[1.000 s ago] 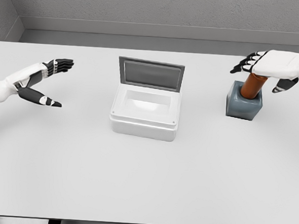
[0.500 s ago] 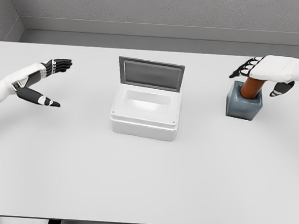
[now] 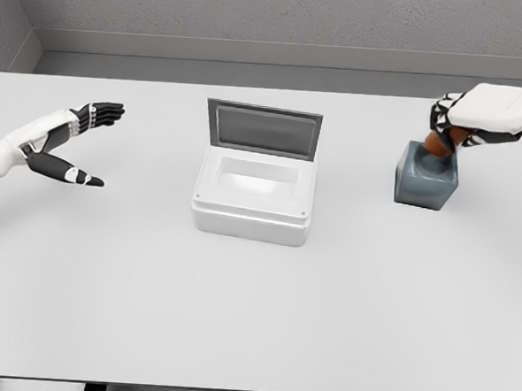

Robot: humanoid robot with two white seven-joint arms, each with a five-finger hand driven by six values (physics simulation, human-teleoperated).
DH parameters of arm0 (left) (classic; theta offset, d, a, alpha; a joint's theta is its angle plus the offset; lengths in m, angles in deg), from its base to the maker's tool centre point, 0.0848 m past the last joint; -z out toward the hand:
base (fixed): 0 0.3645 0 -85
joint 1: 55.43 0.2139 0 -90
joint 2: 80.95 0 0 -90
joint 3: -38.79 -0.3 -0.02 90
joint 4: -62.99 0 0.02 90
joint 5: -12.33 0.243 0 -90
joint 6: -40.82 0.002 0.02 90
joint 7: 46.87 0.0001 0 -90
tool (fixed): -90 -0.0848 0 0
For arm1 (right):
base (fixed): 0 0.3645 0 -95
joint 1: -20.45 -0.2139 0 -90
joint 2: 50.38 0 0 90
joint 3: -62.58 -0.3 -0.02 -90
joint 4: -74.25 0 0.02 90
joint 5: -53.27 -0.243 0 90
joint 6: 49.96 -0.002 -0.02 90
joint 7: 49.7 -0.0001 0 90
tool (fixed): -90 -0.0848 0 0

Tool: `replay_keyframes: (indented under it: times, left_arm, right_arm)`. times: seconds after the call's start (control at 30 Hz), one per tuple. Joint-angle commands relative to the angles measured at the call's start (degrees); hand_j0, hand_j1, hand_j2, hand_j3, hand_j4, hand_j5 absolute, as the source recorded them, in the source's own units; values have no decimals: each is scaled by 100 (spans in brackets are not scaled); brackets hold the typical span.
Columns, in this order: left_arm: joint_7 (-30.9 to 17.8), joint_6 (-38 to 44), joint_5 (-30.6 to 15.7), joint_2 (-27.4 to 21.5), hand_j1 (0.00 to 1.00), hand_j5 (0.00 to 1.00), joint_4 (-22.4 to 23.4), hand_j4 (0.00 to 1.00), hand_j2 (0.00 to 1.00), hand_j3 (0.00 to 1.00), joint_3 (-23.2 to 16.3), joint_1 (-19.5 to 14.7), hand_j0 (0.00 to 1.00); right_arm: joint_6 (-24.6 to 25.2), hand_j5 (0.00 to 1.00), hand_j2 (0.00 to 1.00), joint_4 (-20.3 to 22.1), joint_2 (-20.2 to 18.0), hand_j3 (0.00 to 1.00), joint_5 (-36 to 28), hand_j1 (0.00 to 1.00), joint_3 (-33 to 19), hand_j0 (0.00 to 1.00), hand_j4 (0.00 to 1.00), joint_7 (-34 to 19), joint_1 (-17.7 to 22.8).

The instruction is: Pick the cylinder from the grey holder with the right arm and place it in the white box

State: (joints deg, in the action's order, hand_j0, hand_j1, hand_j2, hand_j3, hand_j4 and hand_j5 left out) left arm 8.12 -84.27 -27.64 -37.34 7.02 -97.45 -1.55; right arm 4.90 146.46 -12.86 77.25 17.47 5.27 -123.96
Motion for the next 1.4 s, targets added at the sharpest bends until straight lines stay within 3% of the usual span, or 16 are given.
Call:
replay_keyframes:
  times: [0.0,0.03,0.1,0.23,0.3,0.5,0.83,1.37]
  left_arm:
    - [1,9,-37,-10,100,100,-2,100,100,100,10,-9,100]
    - [1,9,-46,-10,100,100,-2,100,100,100,10,0,100]
    - [1,9,-46,-37,100,100,-11,100,100,100,10,0,100]
    - [1,9,-55,-54,100,100,-2,100,100,100,18,0,100]
    - [1,9,-55,-45,100,100,-2,100,100,100,18,-9,100]
    - [1,9,-63,-54,100,100,7,100,100,100,36,-9,100]
    - [1,9,-46,-54,100,100,-2,100,100,100,36,-9,100]
    - [1,9,-37,-54,100,100,-2,100,100,100,54,-9,100]
  right_arm:
    - [14,9,9,47,-237,9,-121,9,-244,9,9,3,-9]
    - [14,9,9,143,-342,9,-261,9,-262,9,9,3,-9]
    - [14,6,6,951,-527,6,-315,6,-262,6,6,3,0]
    - [14,6,6,2243,-492,6,-315,6,-24,6,6,3,35]
    - [14,6,6,2569,-448,6,-315,6,116,6,6,3,44]
    - [14,6,6,2560,185,6,-315,6,521,6,6,3,-88]
    - [14,8,8,2473,818,8,-315,8,784,8,8,3,-272]
    - [14,8,8,1673,1266,8,-271,8,987,8,8,3,-387]
